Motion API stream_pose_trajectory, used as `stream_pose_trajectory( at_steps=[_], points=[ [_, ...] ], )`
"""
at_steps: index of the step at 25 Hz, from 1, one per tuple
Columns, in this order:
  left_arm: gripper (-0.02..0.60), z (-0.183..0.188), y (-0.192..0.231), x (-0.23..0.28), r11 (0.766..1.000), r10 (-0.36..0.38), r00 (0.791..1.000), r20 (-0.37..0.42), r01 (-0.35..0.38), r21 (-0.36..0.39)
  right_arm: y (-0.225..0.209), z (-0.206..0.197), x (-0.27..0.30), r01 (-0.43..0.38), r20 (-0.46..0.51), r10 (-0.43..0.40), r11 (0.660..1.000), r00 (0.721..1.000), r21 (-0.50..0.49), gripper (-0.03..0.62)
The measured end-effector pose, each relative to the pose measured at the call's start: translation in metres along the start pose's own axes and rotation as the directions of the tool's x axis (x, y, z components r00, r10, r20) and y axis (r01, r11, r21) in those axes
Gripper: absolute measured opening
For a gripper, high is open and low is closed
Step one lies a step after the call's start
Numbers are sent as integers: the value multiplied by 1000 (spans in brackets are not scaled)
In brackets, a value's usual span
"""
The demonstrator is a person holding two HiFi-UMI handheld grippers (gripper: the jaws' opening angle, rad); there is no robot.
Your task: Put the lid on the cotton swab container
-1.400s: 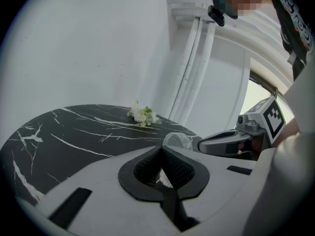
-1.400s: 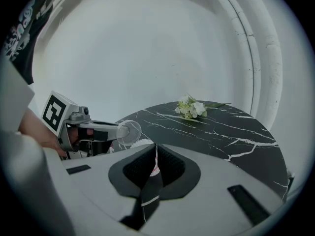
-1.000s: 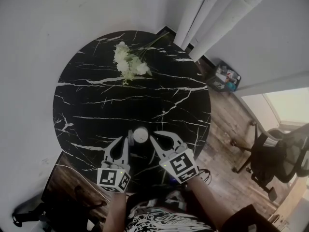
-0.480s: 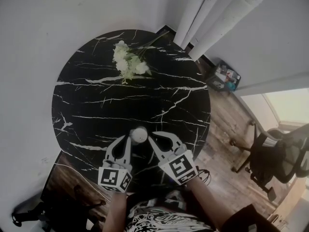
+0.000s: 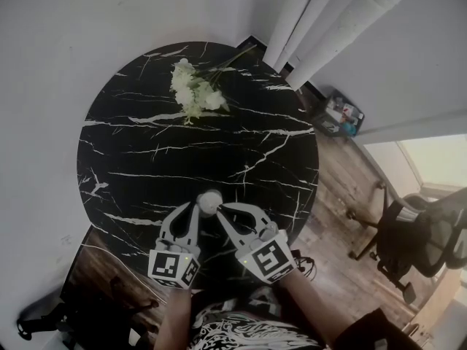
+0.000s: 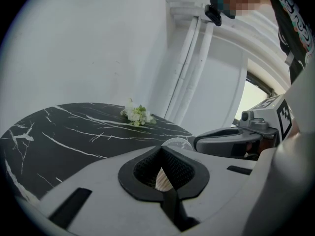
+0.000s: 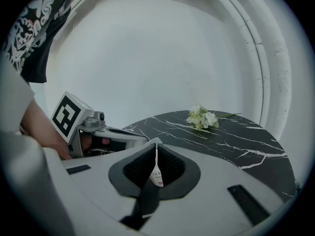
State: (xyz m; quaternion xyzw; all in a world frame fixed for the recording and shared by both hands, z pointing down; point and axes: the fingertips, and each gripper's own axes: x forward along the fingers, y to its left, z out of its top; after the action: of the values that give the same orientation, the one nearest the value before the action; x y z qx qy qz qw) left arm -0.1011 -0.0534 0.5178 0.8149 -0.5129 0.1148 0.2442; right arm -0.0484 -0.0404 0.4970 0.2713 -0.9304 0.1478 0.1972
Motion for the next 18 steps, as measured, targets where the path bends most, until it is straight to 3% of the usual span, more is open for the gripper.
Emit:
stream_pose_trajectory(
  at_steps=[18],
  points=[
    [14,-3,-2,4,1000,-12,1000,-8,12,-9,8,7,4,-35,9,35,999,999,-27,20]
  ],
)
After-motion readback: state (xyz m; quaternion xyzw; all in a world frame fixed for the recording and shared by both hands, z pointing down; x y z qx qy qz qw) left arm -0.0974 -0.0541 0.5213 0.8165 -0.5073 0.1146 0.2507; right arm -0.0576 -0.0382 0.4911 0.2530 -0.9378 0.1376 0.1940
